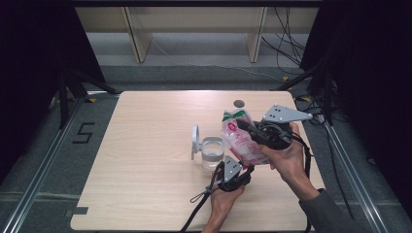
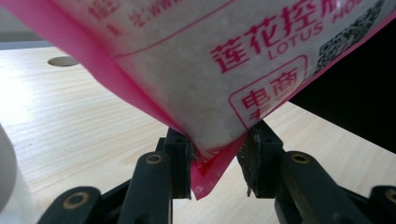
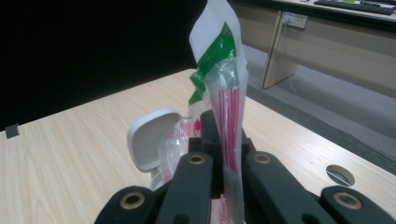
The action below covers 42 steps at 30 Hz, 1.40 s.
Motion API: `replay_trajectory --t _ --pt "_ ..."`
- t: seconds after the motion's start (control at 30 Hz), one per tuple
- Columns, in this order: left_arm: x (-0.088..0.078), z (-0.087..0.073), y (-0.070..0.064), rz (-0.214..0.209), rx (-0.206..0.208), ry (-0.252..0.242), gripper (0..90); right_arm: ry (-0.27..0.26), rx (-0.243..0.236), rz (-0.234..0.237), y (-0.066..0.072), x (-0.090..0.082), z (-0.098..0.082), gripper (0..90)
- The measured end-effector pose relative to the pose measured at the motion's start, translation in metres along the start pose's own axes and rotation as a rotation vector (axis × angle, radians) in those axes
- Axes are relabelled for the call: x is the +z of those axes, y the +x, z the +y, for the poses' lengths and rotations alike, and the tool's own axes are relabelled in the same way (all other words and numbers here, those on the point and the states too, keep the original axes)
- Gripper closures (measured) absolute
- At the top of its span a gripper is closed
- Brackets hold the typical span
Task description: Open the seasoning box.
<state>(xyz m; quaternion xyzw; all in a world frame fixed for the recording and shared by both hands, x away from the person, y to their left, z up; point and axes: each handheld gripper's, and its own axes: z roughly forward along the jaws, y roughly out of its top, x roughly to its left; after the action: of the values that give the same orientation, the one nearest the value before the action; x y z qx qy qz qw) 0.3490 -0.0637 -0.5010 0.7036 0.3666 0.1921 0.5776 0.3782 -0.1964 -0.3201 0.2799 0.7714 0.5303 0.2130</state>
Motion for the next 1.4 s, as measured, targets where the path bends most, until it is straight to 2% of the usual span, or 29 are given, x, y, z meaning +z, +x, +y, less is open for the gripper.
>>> replay_trajectory --t 0.07,0.1,0.13,0.2,0.33,0.43,0.53,0.57,0.63,0.7,0.73,0.93,0.97,1.03,1.13,1.27,1.4 --pt "0.002 0.000 0.000 0.000 -0.026 -0.010 65.4 -0.007 0.000 0.007 0.000 0.006 0.000 90.0" --pt "0.004 -0.001 -0.001 0.004 -0.035 -0.019 65.5 0.003 0.001 -0.008 0.001 0.008 0.000 90.0" --pt "0.006 -0.001 -0.001 -0.010 -0.044 -0.034 65.5 0.002 0.000 -0.010 0.000 0.010 0.001 90.0" --pt "0.005 -0.001 -0.002 -0.003 -0.046 -0.036 65.6 0.009 0.012 -0.010 0.000 0.012 0.001 90.0" --pt "0.008 -0.002 -0.001 0.002 -0.037 -0.071 66.3 0.001 0.017 -0.023 -0.001 0.021 0.004 90.0" --pt "0.008 -0.002 0.000 0.009 -0.030 -0.065 66.5 0.009 0.005 -0.012 -0.002 0.024 0.005 90.0" --pt "0.010 -0.002 0.001 0.013 -0.030 -0.079 66.5 0.025 0.026 -0.012 0.000 0.028 0.006 90.0" --pt "0.010 -0.002 0.001 0.013 -0.030 -0.079 66.6 0.025 0.005 -0.010 -0.001 0.029 0.006 90.0" --pt "0.011 -0.002 0.002 0.007 -0.038 -0.079 66.6 0.029 0.016 -0.014 -0.001 0.030 0.007 90.0" --pt "0.012 -0.002 0.001 0.003 -0.040 -0.081 66.6 0.039 0.010 -0.020 0.001 0.033 0.008 90.0" --pt "0.013 -0.001 0.001 -0.005 -0.043 -0.083 66.8 0.043 0.000 -0.006 0.000 0.035 0.009 90.0" --pt "0.015 -0.003 0.002 -0.022 -0.055 -0.087 67.6 0.074 -0.023 -0.023 0.001 0.046 0.011 90.0" --pt "0.015 -0.003 0.003 -0.021 -0.053 -0.080 67.7 0.081 -0.002 -0.028 0.003 0.048 0.010 90.0" --pt "0.015 -0.003 0.003 -0.024 -0.066 -0.085 67.7 0.084 -0.024 -0.021 0.003 0.053 0.010 90.0" --pt "0.014 -0.003 0.003 -0.035 -0.067 -0.088 68.2 0.090 -0.019 -0.023 0.006 0.057 0.010 90.0" --pt "0.014 -0.003 0.003 -0.046 -0.058 -0.101 68.9 0.113 -0.048 -0.012 0.011 0.065 0.011 90.0" --pt "0.014 -0.003 0.003 -0.053 -0.056 -0.096 69.1 0.116 -0.042 -0.013 0.010 0.067 0.011 90.0"
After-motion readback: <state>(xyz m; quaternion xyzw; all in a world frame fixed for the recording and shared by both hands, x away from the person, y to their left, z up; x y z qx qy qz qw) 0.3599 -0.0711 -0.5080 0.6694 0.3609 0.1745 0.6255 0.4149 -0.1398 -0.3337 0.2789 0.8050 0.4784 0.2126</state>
